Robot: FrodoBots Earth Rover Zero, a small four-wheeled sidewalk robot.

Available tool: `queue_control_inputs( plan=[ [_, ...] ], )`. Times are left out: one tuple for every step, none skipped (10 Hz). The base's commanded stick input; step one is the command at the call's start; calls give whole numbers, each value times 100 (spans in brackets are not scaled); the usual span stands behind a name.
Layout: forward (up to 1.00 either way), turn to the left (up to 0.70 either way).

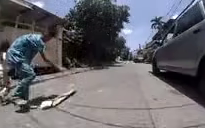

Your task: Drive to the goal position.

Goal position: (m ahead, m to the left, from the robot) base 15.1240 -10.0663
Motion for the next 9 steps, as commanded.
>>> queue_control_inputs(
  plan=[
    [100, -35],
    [100, -35],
    [100, -35],
    [100, -35],
    [100, -35],
    [100, -35],
    [100, -35],
    [100, -35],
    [100, -1]
  ],
)
